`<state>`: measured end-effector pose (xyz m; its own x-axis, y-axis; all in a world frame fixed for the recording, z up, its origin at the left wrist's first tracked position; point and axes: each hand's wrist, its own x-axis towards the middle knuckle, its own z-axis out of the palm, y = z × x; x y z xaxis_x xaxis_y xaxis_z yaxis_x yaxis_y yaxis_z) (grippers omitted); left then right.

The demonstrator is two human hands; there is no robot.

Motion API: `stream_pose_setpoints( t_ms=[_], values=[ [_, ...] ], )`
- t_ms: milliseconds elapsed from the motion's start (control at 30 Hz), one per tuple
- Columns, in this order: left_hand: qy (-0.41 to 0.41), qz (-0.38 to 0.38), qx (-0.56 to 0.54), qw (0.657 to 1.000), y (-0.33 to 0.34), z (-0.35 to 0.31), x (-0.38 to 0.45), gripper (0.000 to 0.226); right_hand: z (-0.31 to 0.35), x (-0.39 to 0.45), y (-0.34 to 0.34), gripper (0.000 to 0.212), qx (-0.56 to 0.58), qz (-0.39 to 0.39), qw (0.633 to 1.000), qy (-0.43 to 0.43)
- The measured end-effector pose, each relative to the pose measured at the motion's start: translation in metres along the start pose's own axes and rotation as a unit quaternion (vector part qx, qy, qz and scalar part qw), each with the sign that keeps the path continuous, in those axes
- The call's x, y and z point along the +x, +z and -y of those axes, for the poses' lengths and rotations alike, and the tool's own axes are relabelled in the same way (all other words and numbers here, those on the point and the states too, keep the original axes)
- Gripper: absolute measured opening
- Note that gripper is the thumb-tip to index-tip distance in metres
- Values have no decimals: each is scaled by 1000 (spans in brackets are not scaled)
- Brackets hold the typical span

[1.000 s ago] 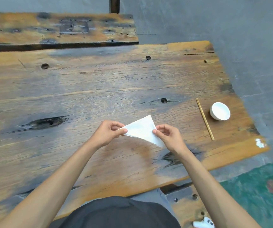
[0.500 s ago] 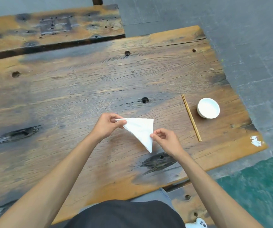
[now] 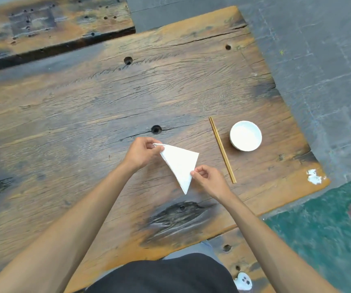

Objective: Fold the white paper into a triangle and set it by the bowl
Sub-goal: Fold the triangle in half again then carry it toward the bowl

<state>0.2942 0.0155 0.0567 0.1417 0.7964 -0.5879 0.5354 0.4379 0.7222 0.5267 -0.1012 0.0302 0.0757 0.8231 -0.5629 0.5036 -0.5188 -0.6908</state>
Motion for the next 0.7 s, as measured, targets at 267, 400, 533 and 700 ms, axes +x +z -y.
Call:
stream_pose_setpoints(
  t_ms=[267, 400, 533, 700],
  values=[
    [7, 20, 89, 996, 63, -30, 58, 17, -47, 35, -34, 17, 18, 6, 997, 70],
    [15, 24, 145, 989, 84, -33, 80, 13, -63, 49, -42, 19, 29, 17, 993, 114],
    [3, 31, 172, 985, 98, -31, 97, 13, -69, 58, -44, 20, 46, 11, 988, 150],
    [-2, 38, 206, 978, 105, -29, 108, 13, -71, 65, -44, 21, 42, 1, 984, 175]
  ],
)
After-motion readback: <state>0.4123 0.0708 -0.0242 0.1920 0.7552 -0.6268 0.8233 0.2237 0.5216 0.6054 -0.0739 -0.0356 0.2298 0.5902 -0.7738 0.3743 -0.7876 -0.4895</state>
